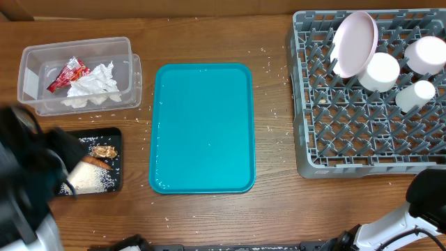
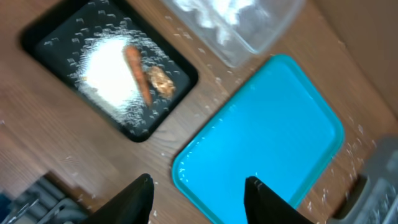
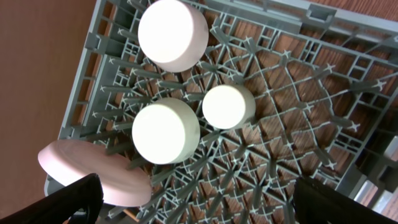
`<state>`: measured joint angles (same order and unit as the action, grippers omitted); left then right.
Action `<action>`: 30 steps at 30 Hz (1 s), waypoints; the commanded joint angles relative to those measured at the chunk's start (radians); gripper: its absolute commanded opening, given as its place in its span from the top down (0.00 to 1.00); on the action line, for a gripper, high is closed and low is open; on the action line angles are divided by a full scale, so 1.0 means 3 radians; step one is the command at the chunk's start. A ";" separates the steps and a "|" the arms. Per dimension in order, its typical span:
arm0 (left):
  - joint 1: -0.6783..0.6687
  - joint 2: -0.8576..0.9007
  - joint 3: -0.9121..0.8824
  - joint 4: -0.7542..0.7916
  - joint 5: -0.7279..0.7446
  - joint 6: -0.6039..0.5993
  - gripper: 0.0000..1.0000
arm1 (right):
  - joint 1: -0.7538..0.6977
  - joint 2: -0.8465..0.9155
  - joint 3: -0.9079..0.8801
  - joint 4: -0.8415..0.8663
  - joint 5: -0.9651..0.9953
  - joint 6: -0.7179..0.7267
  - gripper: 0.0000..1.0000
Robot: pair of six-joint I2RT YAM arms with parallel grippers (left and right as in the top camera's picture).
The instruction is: Sort waste into correct bins and load items into the dishwasher
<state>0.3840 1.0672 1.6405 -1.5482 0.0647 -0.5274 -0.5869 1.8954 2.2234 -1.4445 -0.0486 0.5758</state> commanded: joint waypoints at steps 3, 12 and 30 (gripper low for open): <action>-0.0193 -0.1041 -0.1055 0.0276 0.0161 -0.0231 0.00 | 0.0008 -0.0014 0.0010 0.0006 -0.0019 0.0014 0.00; -0.0191 -0.1778 -0.1719 0.0033 0.0158 -0.0674 0.00 | 0.0008 -0.0015 0.0010 0.0006 -0.0019 0.0014 0.00; -0.0228 -0.1779 -0.2394 0.1497 0.0924 0.1553 0.00 | 0.0008 -0.0015 0.0010 0.0006 -0.0019 0.0014 0.00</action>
<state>0.3325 0.5392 1.0168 -1.1923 0.2001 -0.3649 -0.5865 1.8954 2.2234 -1.4433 -0.0483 0.5762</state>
